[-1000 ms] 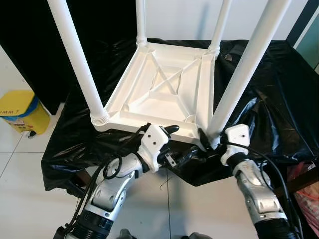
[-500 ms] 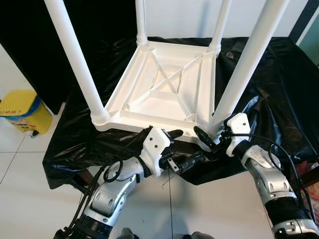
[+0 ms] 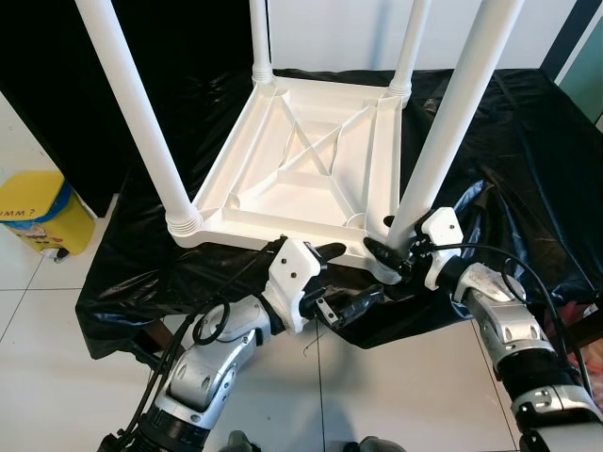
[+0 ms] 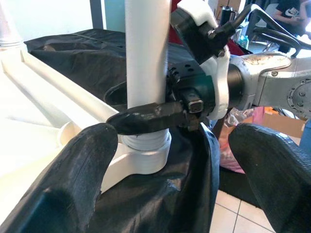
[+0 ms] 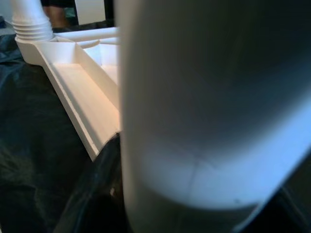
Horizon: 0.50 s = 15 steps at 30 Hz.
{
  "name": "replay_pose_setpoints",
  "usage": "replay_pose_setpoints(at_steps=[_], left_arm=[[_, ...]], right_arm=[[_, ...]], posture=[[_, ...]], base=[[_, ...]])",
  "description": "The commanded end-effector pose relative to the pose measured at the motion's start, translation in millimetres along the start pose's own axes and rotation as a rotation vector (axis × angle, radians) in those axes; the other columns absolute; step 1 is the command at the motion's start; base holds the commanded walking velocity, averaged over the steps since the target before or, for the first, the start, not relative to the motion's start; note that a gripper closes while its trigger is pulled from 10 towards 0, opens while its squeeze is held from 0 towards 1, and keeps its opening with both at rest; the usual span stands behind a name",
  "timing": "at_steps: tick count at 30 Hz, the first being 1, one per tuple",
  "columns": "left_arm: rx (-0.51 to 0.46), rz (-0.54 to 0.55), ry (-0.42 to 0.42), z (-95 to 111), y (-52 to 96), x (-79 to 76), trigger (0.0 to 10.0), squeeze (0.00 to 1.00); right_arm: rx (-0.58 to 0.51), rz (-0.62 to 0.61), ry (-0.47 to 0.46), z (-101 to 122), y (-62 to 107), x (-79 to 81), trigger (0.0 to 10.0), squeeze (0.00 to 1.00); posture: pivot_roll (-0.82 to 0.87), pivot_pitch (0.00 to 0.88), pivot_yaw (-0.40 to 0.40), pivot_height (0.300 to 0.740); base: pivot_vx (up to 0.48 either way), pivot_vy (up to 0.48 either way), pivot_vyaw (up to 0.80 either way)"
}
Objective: Building children table
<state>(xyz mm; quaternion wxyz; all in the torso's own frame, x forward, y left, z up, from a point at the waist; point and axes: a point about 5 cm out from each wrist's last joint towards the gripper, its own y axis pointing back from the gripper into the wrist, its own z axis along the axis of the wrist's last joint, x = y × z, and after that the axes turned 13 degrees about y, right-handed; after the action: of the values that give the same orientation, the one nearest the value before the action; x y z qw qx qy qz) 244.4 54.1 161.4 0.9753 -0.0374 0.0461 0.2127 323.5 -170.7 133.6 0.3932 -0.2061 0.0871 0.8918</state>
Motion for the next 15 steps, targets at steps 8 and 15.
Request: replay_pose_setpoints(at_steps=[8,15], left_arm=[[0.012,-0.012,0.003,-0.4,0.7,-2.2,10.0,0.00],[0.016,-0.014,0.002,-0.3,1.0,-2.2,10.0,0.00]], right_arm=[[0.038,0.007,-0.015,-11.3,5.7,5.1,10.0,0.00],[0.033,-0.033,-0.030,-10.6,6.1,5.5,10.0,0.00]], posture=[[0.03,0.085,-0.018,0.740],[0.03,0.087,-0.018,0.740]], base=[[0.000,0.000,0.00],[0.000,0.000,0.00]])
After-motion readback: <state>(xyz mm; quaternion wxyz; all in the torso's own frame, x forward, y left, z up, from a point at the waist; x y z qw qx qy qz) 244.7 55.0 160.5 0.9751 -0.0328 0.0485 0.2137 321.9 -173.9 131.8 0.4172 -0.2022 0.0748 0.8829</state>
